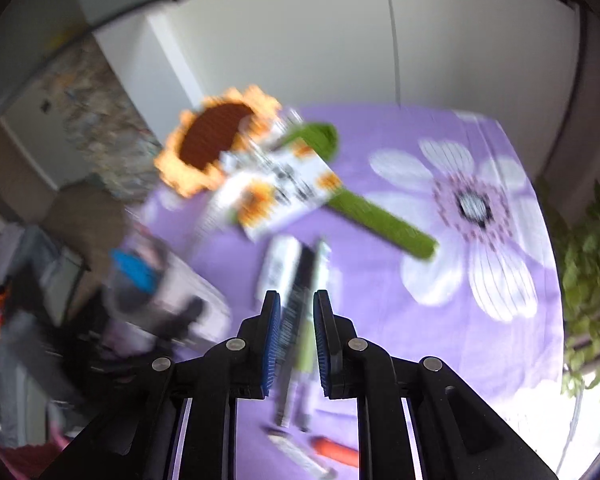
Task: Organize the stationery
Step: 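Insert the blue pen into the grey cup, release, then grasp the clear pen with the right tool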
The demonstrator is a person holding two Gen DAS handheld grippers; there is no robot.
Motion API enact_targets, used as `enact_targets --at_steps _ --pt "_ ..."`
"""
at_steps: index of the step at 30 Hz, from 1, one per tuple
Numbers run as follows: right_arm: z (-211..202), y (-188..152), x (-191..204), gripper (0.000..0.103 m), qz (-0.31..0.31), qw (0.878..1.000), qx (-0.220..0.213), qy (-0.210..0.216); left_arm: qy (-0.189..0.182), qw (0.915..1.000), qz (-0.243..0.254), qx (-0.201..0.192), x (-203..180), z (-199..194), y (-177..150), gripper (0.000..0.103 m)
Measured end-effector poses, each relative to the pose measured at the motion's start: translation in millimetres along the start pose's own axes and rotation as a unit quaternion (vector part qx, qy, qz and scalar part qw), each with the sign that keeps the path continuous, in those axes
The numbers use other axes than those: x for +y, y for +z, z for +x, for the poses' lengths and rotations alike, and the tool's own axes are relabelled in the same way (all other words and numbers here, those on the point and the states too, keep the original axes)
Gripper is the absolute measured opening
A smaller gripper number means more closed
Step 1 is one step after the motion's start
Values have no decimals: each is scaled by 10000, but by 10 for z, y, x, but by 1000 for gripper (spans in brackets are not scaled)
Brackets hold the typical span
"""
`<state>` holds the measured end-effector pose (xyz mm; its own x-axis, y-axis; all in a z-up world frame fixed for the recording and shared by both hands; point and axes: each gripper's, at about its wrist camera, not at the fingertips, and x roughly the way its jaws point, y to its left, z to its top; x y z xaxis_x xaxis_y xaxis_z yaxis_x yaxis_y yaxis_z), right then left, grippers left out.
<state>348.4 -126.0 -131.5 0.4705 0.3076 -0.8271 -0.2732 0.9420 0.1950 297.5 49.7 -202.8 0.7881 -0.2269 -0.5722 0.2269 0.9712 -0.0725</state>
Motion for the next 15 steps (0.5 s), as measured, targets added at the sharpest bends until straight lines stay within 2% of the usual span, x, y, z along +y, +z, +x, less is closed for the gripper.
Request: enact_targets --at_steps 2,6,15 --pt "235 -84 -67 16 35 9992 363 -168 -4 10000 -5 7 2 0 -2 71" --pt "490 -190 -126 16 73 9970 743 -217 -11 10000 -22 28 -1 1 -3 72" --pt "504 -295 -38 16 -310 9951 868 -359 -11 10000 -21 27 1 -1 -1 71"
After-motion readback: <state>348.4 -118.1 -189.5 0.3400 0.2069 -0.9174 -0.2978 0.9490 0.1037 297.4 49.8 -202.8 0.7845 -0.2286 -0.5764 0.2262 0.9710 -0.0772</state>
